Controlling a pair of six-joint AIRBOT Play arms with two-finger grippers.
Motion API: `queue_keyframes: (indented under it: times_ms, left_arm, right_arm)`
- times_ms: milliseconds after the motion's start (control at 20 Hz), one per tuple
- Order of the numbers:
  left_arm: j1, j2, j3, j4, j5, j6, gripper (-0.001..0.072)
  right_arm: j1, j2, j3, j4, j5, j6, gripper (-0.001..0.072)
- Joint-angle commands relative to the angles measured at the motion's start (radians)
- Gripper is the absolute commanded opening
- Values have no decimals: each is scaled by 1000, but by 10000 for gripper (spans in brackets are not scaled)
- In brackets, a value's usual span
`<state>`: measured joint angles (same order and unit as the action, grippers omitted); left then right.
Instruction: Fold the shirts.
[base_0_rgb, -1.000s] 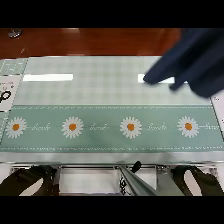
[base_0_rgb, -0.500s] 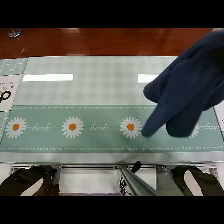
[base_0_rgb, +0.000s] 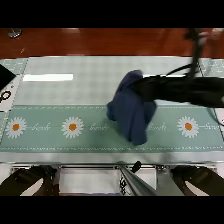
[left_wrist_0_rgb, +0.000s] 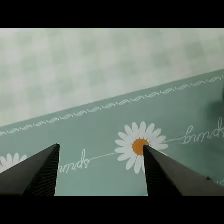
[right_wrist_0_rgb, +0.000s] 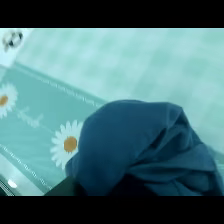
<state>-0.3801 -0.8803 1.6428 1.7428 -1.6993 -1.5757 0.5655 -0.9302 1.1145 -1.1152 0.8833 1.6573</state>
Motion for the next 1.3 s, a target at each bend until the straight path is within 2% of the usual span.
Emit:
queue_keyframes:
  times_ms: [0,50,150,250,400,550,650,750,950,1200,1250]
  left_arm:
    - [0,1,-122,-60,38,-8,615]
    - [0,1,-156,-80,53,-8,615]
    - [0,1,-237,-112,88,-9,615]
    - [0,1,-330,-121,113,-8,615]
    - [0,2,-514,-177,209,-8,615]
    - [0,2,-738,-330,381,-8,615]
    - [0,2,-875,-431,481,-2,616]
    - [1,0,-978,-532,570,12,615]
    - [2,-5,-1039,-577,711,11,615]
    - [2,-93,-1039,-649,863,28,615]
    - [2,-126,-1038,-705,899,64,614]
  right_arm:
    - [211,-251,-8,-113,-111,93,38]
    - [241,-330,-8,-114,-114,78,116]
    - [252,-423,-8,-100,-85,60,580]
    - [204,-418,-8,-111,9,39,593]
    - [80,-300,-8,-272,166,29,592]
    - [-74,-152,-9,-517,359,74,591]
    - [-183,-78,-16,-566,411,64,590]
    - [-279,-23,-47,-557,408,43,531]
    - [-375,10,-144,-468,412,0,532]
    - [-377,10,-246,-341,397,-17,532]
    - [-377,10,-253,-327,397,-19,532]
